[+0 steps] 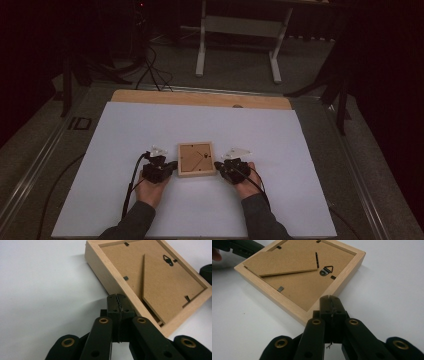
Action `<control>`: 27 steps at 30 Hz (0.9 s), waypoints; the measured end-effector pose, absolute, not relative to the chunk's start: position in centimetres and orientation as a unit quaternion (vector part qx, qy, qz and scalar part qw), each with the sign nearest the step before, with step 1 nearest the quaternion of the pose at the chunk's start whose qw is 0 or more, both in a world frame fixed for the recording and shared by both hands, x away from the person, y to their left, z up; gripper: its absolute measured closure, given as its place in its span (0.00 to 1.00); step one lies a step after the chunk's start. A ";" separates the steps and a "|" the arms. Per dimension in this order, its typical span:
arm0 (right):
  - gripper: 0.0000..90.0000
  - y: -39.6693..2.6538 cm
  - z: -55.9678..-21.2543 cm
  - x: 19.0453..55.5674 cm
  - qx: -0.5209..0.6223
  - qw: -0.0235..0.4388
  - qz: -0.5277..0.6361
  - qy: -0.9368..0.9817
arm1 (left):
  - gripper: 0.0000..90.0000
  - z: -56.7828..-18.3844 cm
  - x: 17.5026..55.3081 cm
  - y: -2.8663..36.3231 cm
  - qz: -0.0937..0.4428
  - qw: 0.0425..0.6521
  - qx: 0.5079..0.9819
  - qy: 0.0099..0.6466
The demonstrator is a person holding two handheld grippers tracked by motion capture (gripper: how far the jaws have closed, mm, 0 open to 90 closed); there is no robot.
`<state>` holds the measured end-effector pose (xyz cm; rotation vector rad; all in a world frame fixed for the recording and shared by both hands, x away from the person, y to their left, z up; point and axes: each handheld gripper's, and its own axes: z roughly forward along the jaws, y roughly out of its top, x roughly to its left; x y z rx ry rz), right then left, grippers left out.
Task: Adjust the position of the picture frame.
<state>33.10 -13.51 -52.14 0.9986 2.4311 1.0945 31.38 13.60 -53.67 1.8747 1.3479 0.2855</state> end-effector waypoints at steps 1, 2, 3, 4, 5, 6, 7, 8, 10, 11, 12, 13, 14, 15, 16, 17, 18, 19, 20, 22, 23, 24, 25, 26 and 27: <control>1.00 -13.5 -52.1 33.1 0.346 0.147 0.380 0.845 | 1.00 -53.6 31.3 13.6 0.112 0.396 0.742 0.529; 1.00 -13.5 -52.1 33.1 0.346 0.147 0.380 0.845 | 1.00 -53.6 31.3 13.6 0.112 0.396 0.742 0.529; 1.00 -13.6 -52.1 33.0 0.346 0.147 0.380 0.845 | 1.00 -53.6 31.1 13.6 0.113 0.395 0.744 0.526; 1.00 -13.6 -52.1 32.9 0.343 0.146 0.379 0.847 | 1.00 -53.6 30.9 13.6 0.112 0.396 0.745 0.526; 1.00 -13.7 -52.2 32.8 0.342 0.144 0.379 0.848 | 1.00 -53.6 30.8 13.6 0.112 0.395 0.746 0.525; 1.00 -13.7 -52.2 32.7 0.343 0.141 0.378 0.848 | 0.99 -53.6 30.6 13.6 0.110 0.396 0.747 0.523; 1.00 -13.8 -52.2 32.6 0.342 0.140 0.378 0.849 | 0.99 -53.6 30.5 13.6 0.109 0.396 0.747 0.522; 1.00 -13.8 -52.2 32.6 0.343 0.139 0.377 0.849 | 0.99 -53.6 30.3 13.7 0.107 0.397 0.748 0.521; 1.00 -13.9 -52.2 32.5 0.343 0.136 0.377 0.850 | 0.99 -53.5 30.0 13.7 0.104 0.401 0.748 0.519; 1.00 -14.0 -52.2 32.4 0.344 0.134 0.375 0.850 | 0.99 -53.4 29.8 13.7 0.105 0.400 0.749 0.517; 1.00 -14.0 -52.2 32.3 0.344 0.133 0.375 0.850 | 0.99 -53.4 29.7 13.7 0.105 0.400 0.750 0.517; 1.00 -14.0 -52.2 32.2 0.343 0.131 0.375 0.851 | 0.99 -53.4 29.5 13.6 0.106 0.399 0.751 0.515; 1.00 -14.0 -52.2 32.2 0.343 0.131 0.375 0.851 | 0.99 -53.4 29.5 13.6 0.106 0.399 0.751 0.515; 1.00 -14.1 -52.2 32.0 0.344 0.131 0.374 0.852 | 0.99 -53.4 29.4 13.6 0.106 0.398 0.751 0.516; 1.00 -14.1 -52.3 31.8 0.343 0.127 0.373 0.853 | 0.99 -53.4 29.3 13.6 0.106 0.397 0.752 0.516; 1.00 -14.2 -52.3 31.7 0.343 0.126 0.372 0.853 | 0.99 -53.4 29.2 13.5 0.108 0.397 0.751 0.516; 1.00 -14.2 -52.3 31.6 0.343 0.125 0.372 0.853 | 1.00 -53.4 29.1 13.5 0.109 0.399 0.750 0.517; 1.00 -14.3 -52.3 31.6 0.342 0.125 0.371 0.854 | 1.00 -53.3 29.1 13.5 0.112 0.400 0.750 0.515; 1.00 -14.3 -52.3 31.6 0.342 0.125 0.371 0.854 | 1.00 -53.3 29.1 13.5 0.112 0.400 0.750 0.515; 1.00 -14.2 -52.3 31.4 0.347 0.126 0.370 0.853 | 1.00 -53.1 29.2 13.4 0.120 0.403 0.749 0.512; 1.00 -14.2 -52.3 31.4 0.347 0.126 0.370 0.853 | 1.00 -53.1 29.3 13.3 0.122 0.404 0.747 0.514; 1.00 -14.2 -52.3 31.4 0.347 0.126 0.370 0.852 | 1.00 -53.2 29.3 13.3 0.124 0.405 0.745 0.515; 1.00 -14.2 -52.3 31.4 0.348 0.126 0.370 0.852 | 1.00 -53.2 29.4 13.3 0.125 0.405 0.745 0.515; 1.00 -14.2 -52.3 31.4 0.348 0.126 0.370 0.852 | 1.00 -53.2 29.4 13.3 0.125 0.405 0.745 0.515; 1.00 -14.1 -52.3 31.4 0.348 0.127 0.370 0.852 | 1.00 -53.2 29.6 13.2 0.127 0.404 0.744 0.517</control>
